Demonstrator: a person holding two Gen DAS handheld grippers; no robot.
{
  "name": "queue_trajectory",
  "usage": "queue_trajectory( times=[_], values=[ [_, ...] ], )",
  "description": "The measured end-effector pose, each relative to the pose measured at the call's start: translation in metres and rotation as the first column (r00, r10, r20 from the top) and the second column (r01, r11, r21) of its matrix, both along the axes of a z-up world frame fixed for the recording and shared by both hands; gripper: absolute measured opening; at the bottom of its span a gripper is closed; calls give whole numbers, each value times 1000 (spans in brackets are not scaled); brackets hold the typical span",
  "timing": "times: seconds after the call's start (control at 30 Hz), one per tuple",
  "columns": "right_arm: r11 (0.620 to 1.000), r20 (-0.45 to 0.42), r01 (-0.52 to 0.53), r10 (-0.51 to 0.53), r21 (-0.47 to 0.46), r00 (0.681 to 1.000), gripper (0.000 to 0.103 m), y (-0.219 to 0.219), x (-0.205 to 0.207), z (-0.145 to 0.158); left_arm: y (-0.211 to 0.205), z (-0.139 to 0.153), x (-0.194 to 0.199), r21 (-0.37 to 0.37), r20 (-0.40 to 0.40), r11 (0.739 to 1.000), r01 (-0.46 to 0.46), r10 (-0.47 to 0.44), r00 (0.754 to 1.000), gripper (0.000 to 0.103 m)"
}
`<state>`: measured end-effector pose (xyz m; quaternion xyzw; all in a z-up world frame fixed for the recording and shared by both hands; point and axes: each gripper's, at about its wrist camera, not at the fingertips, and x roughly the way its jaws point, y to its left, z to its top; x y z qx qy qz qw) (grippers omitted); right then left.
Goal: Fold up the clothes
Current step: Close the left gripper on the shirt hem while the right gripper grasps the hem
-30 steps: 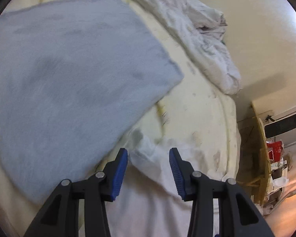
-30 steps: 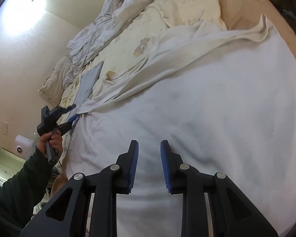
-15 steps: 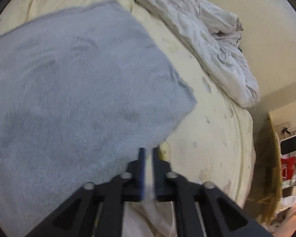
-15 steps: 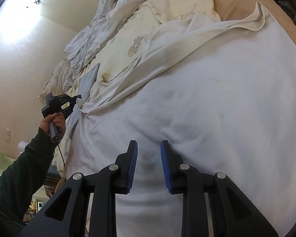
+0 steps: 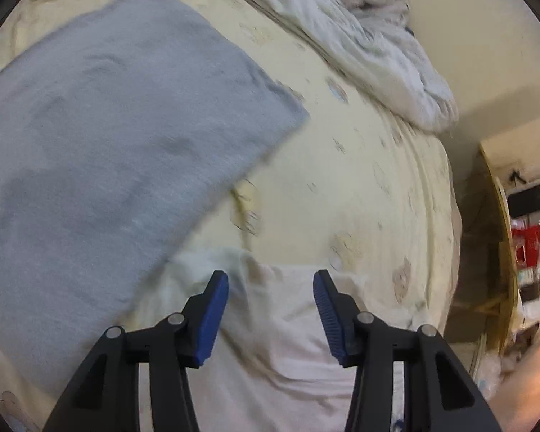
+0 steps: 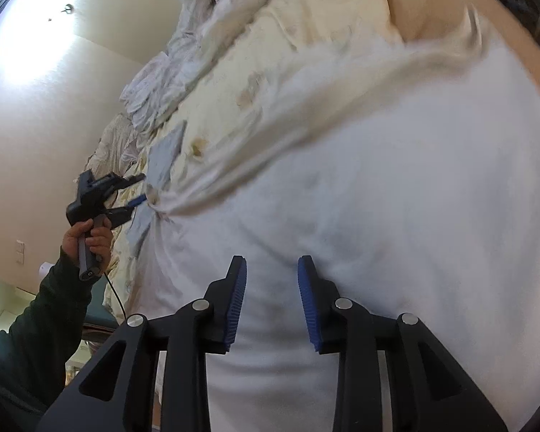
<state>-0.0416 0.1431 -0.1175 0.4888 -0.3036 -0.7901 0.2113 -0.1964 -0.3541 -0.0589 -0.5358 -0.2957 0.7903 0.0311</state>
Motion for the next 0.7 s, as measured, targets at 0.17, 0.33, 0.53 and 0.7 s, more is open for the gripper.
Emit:
queue_trajectory(
  times=[0.17, 0.33, 0.53, 0.7],
  values=[
    [986, -13, 153, -154, -65, 988, 38, 61, -27, 33, 14, -4, -4, -137, 22, 990, 40, -37, 999, 43],
    [899, 183, 365, -327, -242, 927, 42, 126, -51, 6, 9, -8, -1, -129, -7, 991, 16, -17, 1000, 1],
    [856, 354, 463, -370, -229, 859, 42, 129, -71, -31, -3, -8, 4, -103, -18, 994, -32, 30, 999, 1],
    [836, 354, 499, -406, -229, 842, 41, 127, -82, -39, -1, -12, 2, -86, -17, 996, -21, 19, 1000, 0]
  ],
)
